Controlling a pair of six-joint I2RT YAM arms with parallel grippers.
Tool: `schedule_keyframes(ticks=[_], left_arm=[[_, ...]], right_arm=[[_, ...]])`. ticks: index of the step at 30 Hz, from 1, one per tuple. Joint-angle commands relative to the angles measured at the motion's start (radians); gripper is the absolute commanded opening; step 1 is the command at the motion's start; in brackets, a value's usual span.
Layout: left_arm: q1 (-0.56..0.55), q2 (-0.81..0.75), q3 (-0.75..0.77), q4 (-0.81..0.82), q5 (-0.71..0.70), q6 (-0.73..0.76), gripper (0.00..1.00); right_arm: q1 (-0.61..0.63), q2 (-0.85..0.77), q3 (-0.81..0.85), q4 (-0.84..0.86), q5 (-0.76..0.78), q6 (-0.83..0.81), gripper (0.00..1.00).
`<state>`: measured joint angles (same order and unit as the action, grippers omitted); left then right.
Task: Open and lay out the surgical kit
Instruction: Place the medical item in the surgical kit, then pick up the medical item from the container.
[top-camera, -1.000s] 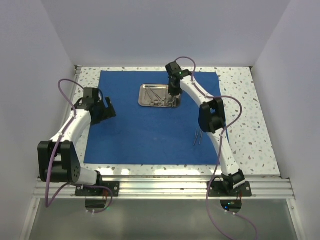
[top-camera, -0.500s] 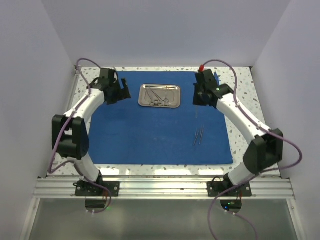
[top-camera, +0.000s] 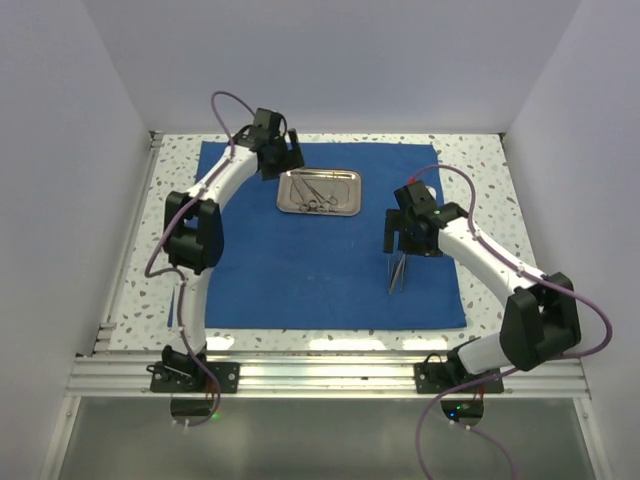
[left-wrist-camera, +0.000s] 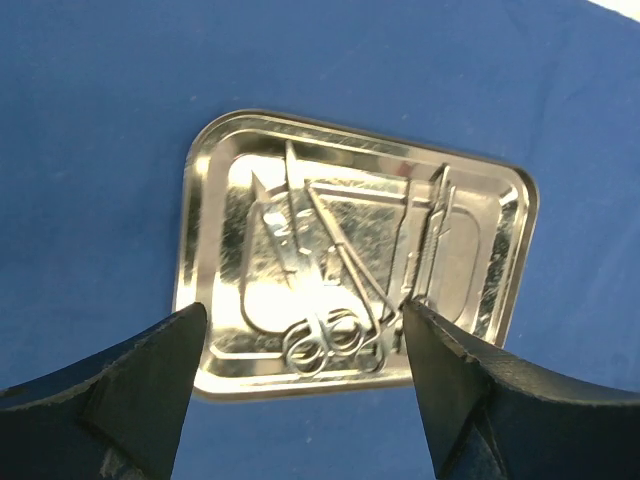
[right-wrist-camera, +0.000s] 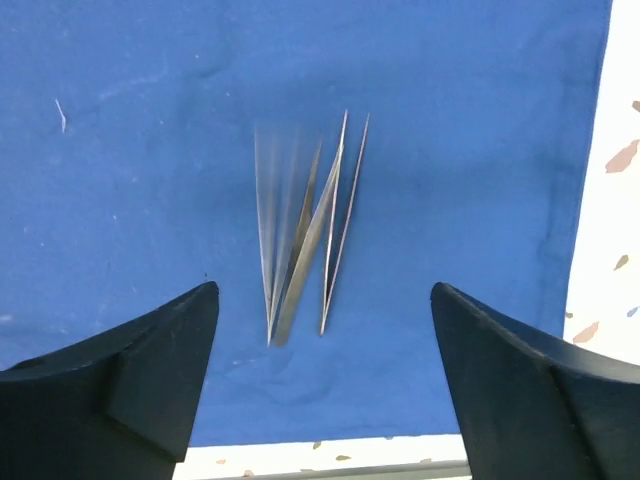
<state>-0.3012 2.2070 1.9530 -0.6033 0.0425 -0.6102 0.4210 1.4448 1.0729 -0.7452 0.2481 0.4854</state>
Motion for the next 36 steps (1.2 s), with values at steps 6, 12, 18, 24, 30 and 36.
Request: schedule_keyframes(ticks=[6,12,18,24,30,36], left_arm=[[-0.073,0.102,0.15,-0.075,-0.065,-0.06,0.79],[-0.118,0.128,0.132,-0.105,-0.145,-0.109,0.72],[-0.139,0.174,0.161,-0.13,-0.19,-0.175,0.64],[-0.144,0.266,0.257,-0.191,-0.236,-0.195,0.58],[-0.144,0.309,0.259,-0.193,-0.263,-0.192,0.48],[-0.144,0.335,0.235,-0.219,-0.262,-0.165,0.26]], right_arm=[[0.004,-0.103,-0.002,-0.072,0.066,0.022,0.94],[0.004,-0.146,-0.004,-0.111,0.086,0.009,0.94],[0.004,-0.17,0.015,-0.152,0.099,-0.007,0.94],[0.002,-0.182,0.015,-0.183,0.109,-0.021,0.94],[0.001,-0.196,-0.004,-0.194,0.111,-0.03,0.94],[0.001,-0.182,-0.005,-0.186,0.108,-0.041,0.94]])
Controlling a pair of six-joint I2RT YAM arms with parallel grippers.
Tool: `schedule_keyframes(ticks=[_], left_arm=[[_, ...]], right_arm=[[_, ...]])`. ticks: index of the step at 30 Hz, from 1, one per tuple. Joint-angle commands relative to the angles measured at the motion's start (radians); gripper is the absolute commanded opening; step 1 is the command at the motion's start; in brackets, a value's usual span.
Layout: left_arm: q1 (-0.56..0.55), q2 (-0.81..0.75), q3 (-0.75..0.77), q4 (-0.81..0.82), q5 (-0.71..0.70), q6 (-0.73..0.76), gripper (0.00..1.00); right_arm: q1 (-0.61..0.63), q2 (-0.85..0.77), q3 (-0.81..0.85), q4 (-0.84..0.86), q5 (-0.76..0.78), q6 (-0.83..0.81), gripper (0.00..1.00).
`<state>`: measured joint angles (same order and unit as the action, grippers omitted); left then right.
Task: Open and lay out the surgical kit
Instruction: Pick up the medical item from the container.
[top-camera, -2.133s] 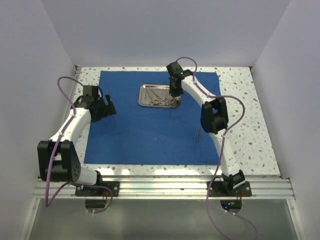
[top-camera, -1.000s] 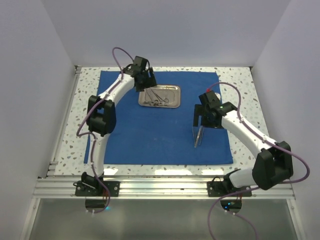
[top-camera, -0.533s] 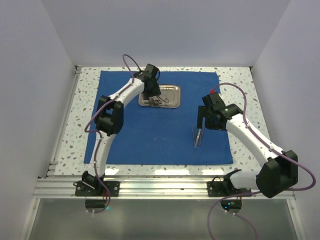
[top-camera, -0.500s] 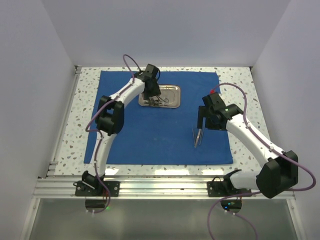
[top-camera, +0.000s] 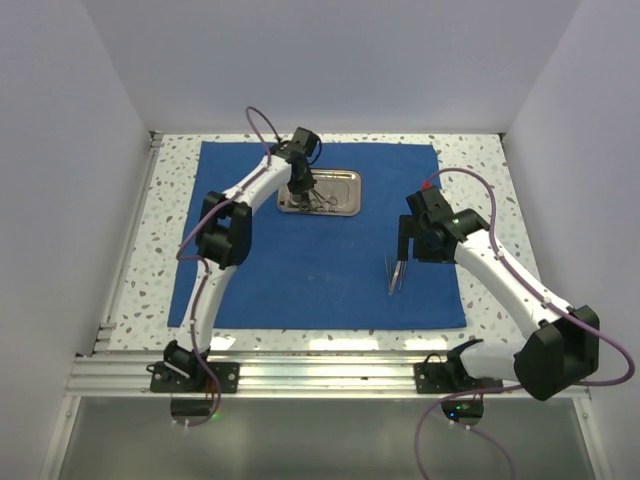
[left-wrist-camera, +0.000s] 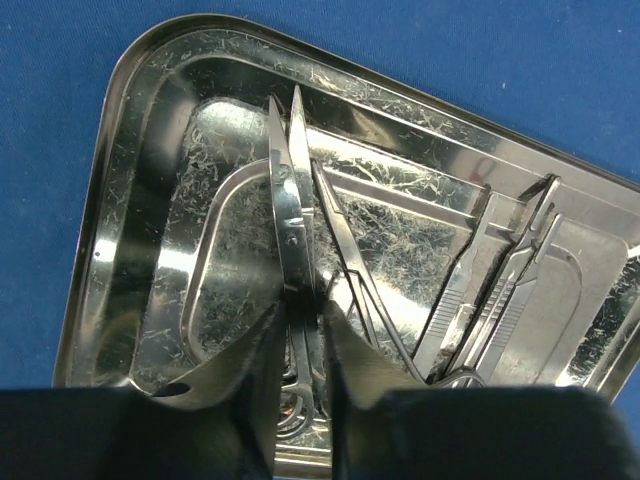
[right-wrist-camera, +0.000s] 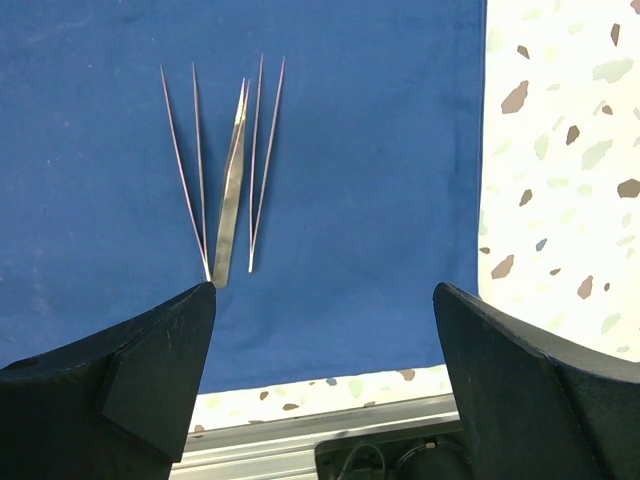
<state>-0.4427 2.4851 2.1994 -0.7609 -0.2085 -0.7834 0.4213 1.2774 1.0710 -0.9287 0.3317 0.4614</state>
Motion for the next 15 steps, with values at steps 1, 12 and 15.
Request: schedule_keyframes(ticks=[1,12,15], left_arm=[[-0.002,0.058,-0.02,-0.061,-0.006,0.022,0.23],[-0.002,-0.014,-0.141,-0.005,0.021,0.144,0.0],[-0.001,-0.063,-0.135,0.008,0.024,0.162,0.0]], right_arm=[[-0.001,-0.01,-0.003,-0.001,0.023,-0.017,0.94],[-0.016,-0.003,-0.023,0.039,-0.011,-0.021,0.93],[-0.018,-0.009,-0.017,0.047,-0.017,-0.021,0.93]])
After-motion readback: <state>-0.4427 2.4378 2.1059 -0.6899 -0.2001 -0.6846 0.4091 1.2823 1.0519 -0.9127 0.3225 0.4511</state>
